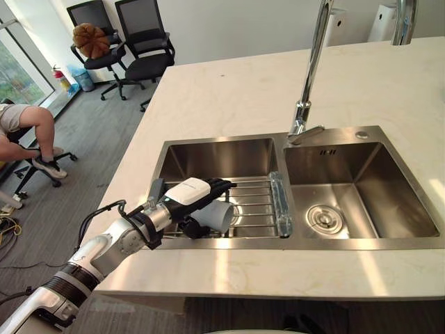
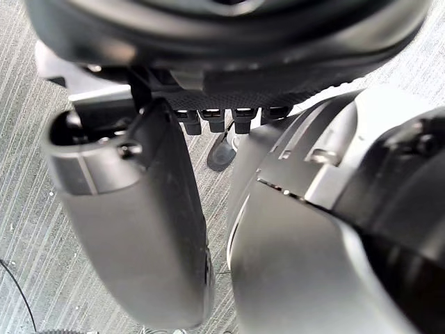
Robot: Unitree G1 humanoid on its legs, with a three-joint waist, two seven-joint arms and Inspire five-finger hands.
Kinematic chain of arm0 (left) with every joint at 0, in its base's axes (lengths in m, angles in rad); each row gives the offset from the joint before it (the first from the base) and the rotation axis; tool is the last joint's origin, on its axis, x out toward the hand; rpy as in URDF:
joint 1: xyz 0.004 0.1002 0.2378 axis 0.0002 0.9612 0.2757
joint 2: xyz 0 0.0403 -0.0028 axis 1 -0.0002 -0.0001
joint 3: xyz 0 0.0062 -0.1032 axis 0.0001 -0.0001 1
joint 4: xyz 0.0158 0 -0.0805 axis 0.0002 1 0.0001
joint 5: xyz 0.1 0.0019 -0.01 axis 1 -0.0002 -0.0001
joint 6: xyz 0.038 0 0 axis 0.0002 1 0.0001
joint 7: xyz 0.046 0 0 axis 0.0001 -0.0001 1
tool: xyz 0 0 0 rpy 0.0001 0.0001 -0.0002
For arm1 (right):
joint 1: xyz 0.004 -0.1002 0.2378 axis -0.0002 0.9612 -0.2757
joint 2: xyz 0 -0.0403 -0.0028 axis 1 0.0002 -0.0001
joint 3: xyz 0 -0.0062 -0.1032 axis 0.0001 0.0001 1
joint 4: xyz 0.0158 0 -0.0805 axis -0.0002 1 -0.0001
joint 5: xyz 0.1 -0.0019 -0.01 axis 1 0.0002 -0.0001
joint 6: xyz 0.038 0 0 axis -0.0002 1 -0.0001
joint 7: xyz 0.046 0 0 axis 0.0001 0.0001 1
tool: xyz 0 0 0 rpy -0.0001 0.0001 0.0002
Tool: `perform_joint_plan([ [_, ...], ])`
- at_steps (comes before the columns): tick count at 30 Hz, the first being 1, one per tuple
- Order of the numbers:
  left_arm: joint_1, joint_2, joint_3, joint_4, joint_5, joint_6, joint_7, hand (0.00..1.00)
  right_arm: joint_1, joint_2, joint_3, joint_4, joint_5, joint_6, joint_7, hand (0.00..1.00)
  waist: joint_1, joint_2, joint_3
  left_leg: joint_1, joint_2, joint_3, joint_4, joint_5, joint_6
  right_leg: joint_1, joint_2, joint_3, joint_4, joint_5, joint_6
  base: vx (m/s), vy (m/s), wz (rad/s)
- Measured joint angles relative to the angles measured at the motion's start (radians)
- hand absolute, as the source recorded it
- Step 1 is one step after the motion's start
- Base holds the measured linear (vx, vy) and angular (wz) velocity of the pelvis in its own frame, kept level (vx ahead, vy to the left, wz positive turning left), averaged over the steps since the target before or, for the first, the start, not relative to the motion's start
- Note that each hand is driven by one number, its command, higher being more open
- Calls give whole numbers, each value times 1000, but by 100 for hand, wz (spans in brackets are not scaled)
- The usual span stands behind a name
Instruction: Walk over to the sink, pick up the cup, carry it to the dishwasher, place the cup inside the dishwasher, then close the dishwasher door
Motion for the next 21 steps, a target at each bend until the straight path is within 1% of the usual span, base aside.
perform_joint_plan([
  [4, -50, 16, -39, 34, -50, 11, -77, 100, -4, -1, 0, 0, 4, 0, -2, 100, -9, 3, 2, 1, 0, 4, -1, -1, 1, -2, 0, 3, 0, 0, 0, -6, -2, -2],
  [10, -94, 30, -77, 69, -107, 48, -155, 100, -9, -2, 3, -5, 10, -1, -3, 100, -28, 9, 5, 1, 0, 15, -2, -2, 1, -8, 1, 13, 0, 0, 0, -20, -12, -5],
  [14, -106, 29, -102, 86, -103, 80, -170, 100, -8, -8, 7, -5, 10, -1, -6, 100, -33, 14, 9, 2, 1, 19, -4, -3, 0, -10, 2, 17, 0, 0, 1, -13, -7, -3],
  [19, -124, 14, -105, 111, -106, 85, -193, 100, -8, -11, 10, -3, 11, 0, -9, 100, -36, 15, 11, 6, 2, 22, -5, -3, 0, -10, 3, 20, 0, 0, 1, -5, -2, -1],
  [21, -129, 8, -106, 117, -118, 97, -206, 100, -8, -11, 12, -3, 11, 0, -10, 100, -38, 15, 12, 7, 1, 24, -7, -3, -1, -10, 3, 22, 0, 0, 1, -33, -14, -3],
])
